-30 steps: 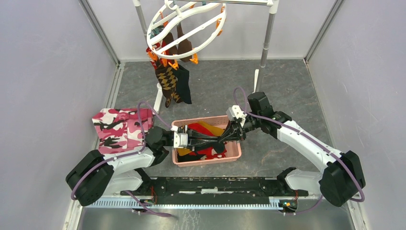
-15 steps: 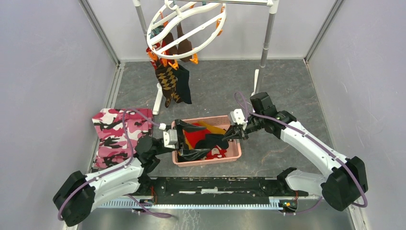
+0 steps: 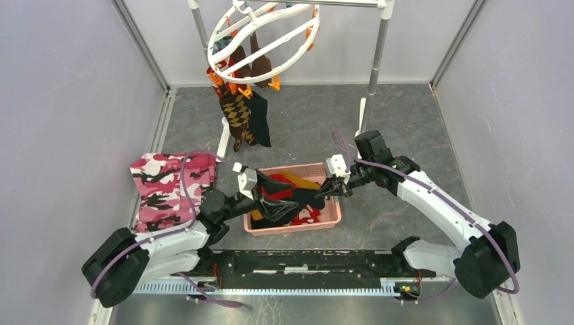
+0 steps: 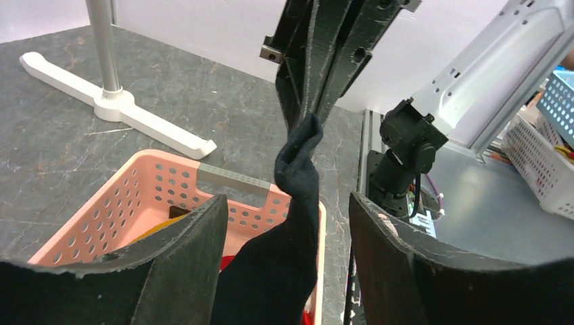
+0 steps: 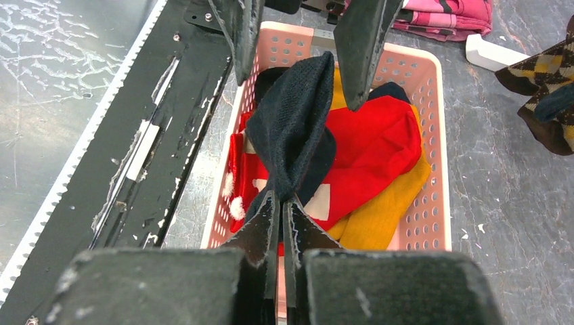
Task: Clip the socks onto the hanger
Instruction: Pick up the sock from the bin.
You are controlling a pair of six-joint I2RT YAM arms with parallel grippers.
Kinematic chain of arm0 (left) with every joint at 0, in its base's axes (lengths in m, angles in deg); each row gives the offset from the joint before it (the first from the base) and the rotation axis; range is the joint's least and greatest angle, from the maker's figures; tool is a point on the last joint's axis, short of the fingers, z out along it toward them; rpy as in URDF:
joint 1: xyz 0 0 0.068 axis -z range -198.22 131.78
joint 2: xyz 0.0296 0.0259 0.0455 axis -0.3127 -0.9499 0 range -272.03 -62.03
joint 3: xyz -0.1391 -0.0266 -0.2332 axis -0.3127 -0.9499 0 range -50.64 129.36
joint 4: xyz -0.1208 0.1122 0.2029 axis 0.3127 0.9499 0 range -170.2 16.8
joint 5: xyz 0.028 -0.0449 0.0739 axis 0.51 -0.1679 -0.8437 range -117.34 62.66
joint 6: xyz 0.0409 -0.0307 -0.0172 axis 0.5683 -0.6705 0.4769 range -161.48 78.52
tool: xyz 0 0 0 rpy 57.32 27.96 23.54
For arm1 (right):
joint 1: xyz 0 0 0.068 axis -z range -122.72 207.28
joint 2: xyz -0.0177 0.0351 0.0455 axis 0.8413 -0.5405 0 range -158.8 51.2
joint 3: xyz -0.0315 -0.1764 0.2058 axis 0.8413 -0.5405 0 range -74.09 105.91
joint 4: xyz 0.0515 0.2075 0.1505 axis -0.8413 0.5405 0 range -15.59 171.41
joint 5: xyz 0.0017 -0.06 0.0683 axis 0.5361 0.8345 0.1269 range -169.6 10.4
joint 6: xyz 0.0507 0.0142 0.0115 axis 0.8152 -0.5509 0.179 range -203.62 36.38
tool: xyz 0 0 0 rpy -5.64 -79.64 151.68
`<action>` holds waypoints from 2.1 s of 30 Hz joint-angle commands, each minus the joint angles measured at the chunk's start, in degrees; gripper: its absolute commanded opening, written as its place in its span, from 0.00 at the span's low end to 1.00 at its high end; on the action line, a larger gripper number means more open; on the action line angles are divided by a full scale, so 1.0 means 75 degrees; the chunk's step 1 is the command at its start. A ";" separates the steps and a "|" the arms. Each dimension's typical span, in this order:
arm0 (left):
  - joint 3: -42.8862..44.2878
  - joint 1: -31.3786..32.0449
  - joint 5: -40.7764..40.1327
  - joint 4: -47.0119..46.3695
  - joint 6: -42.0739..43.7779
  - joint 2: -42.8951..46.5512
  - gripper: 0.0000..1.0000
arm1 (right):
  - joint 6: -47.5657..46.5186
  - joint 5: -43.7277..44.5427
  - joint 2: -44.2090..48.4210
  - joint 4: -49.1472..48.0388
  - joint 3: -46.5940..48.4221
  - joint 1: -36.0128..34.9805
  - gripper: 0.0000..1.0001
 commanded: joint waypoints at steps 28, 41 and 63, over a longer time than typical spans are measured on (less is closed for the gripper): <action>0.0194 -0.0013 0.0539 -0.3061 -0.1285 -0.1758 0.02 | -0.0062 -0.0204 0.0074 -0.0018 0.0266 0.0088 0.30; 0.0282 -0.0022 -0.0121 -0.0992 0.1321 0.0126 0.02 | -0.0267 0.0282 -0.0173 0.1269 0.2287 0.0536 0.69; 0.0524 -0.0152 -0.1528 -0.1542 0.1106 0.0146 0.02 | 0.2855 0.2806 -0.2187 -0.1945 0.5708 0.0441 0.98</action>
